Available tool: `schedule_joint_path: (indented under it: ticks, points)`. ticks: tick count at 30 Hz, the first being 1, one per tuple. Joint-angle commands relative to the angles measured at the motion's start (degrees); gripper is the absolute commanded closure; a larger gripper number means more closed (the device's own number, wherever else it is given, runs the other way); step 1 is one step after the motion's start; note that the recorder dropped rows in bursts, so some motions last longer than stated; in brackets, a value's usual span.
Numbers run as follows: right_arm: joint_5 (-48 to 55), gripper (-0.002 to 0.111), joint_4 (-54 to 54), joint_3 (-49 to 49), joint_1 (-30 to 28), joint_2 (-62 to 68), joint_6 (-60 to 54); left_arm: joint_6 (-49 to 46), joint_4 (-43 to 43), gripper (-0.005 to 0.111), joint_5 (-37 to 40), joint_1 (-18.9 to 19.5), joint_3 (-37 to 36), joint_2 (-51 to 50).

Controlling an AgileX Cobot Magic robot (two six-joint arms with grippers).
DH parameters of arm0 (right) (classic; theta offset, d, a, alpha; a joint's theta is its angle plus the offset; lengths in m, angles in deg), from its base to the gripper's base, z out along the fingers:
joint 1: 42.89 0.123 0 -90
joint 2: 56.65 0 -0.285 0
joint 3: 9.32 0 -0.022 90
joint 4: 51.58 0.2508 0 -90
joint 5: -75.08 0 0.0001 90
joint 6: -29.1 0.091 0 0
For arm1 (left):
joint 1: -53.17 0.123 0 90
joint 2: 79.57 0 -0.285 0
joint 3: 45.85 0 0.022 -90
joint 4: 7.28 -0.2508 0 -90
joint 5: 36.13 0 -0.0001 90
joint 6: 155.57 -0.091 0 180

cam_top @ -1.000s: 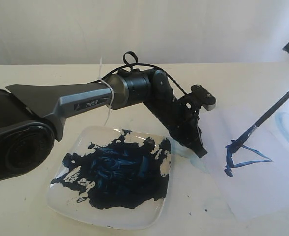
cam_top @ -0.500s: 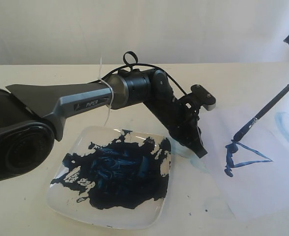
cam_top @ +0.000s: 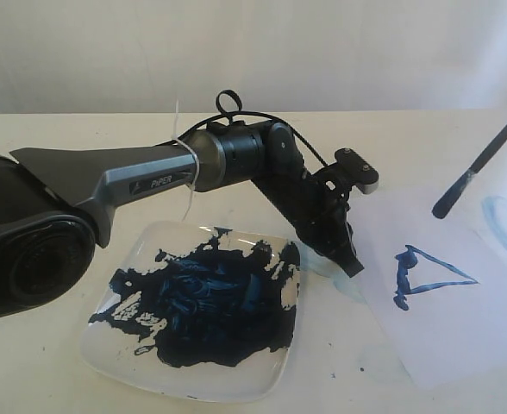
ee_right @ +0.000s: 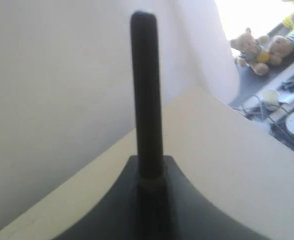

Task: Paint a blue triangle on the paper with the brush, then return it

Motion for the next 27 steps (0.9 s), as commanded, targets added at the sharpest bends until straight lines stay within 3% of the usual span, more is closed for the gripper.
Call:
schedule_joint_path:
  ticks: [1,10,13,24,27]
  points:
    - [-11.59,0.108,-0.87,3.07,-0.08,-7.55,-2.75,-0.16,-0.23,0.107,3.31,0.00,-0.20,-0.25]
    - [-33.33,0.108,-13.81,6.28,-2.67,-13.11,-3.33,-0.16,-0.23,0.107,4.88,0.00,-0.20,-0.25]
    - [-40.15,0.108,-14.84,6.28,-4.63,-13.22,-8.93,-0.16,0.05,0.107,6.00,0.00,-0.20,-0.25]
    - [-39.46,0.108,-14.97,6.28,-5.19,-11.48,-12.41,-0.16,0.15,0.107,6.27,0.00,-0.20,-0.25]
    - [-40.31,0.108,-11.02,6.28,-5.19,-9.59,-18.88,-0.16,0.30,0.107,6.29,0.00,-0.20,-0.25]
